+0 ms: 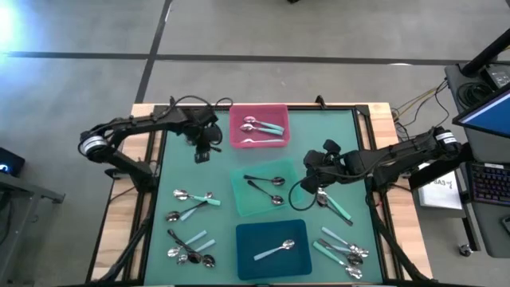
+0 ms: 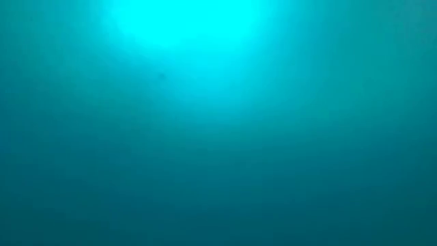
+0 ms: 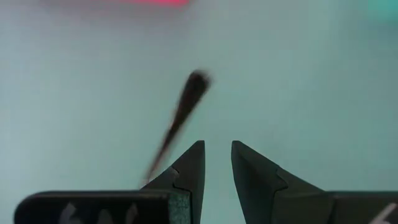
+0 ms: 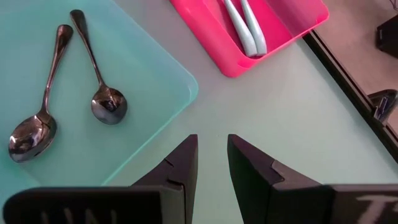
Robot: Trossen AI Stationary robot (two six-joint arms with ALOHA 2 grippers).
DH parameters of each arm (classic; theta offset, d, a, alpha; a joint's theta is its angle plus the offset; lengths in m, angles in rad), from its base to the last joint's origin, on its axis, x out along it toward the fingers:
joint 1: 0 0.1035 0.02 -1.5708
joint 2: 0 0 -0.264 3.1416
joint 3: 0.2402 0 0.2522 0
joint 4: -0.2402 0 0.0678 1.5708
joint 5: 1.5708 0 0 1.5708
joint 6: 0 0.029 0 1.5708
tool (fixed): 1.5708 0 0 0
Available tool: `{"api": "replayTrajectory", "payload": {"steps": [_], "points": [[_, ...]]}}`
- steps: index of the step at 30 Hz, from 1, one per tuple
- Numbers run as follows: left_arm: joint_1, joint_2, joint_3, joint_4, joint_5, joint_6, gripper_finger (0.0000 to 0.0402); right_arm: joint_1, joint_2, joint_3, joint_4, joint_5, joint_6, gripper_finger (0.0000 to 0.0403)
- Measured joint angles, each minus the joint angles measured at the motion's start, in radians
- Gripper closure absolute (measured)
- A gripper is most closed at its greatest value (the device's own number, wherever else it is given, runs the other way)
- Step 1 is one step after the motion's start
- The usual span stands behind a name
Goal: Sort silverware by color (type)
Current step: Put the black spoon into the green bin
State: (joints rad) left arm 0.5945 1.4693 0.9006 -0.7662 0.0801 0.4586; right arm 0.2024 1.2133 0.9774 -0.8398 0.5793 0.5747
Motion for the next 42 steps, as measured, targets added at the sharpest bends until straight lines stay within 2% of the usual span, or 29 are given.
{"api": "replayTrajectory", "payload": {"steps": [4, 8, 15, 20, 29, 33, 38, 42], "points": [[0.002, 0.002, -0.102, 0.122, -0.117, 0.151, 0.0339, 0.0, 0.0, -0.008, 0.0, 0.0, 0.0, 0.0323], [0.01, 0.014, -0.15, 0.195, -0.132, 0.195, 0.0339, 0.0, 0.0, -0.016, 0.003, 0.0, 0.01, 0.0323], [0.058, 0.016, -0.16, 0.269, -0.131, 0.213, 0.0339, 0.0, 0.0, -0.024, 0.008, 0.0, 0.016, 0.0323], [0.097, 0.016, -0.166, 0.234, -0.071, 0.223, 0.0338, 0.0, 0.0, -0.026, 0.008, -0.001, 0.017, 0.0323], [0.164, 0.019, -0.19, 0.277, -0.068, 0.239, 0.0339, 0.0, 0.0, -0.028, 0.008, -0.002, 0.017, 0.0323], [0.174, 0.052, -0.188, 0.239, -0.022, 0.239, 0.0338, 0.0, 0.0, -0.028, 0.008, -0.002, 0.017, 0.0323], [0.175, 0.125, -0.178, 0.24, -0.046, 0.234, 0.0338, 0.0, 0.0, -0.028, 0.008, -0.002, 0.017, 0.0323], [0.179, 0.15, -0.153, 0.206, 0.001, 0.232, 0.0342, 0.0, 0.0, -0.028, 0.008, -0.002, 0.017, 0.0323]]}}
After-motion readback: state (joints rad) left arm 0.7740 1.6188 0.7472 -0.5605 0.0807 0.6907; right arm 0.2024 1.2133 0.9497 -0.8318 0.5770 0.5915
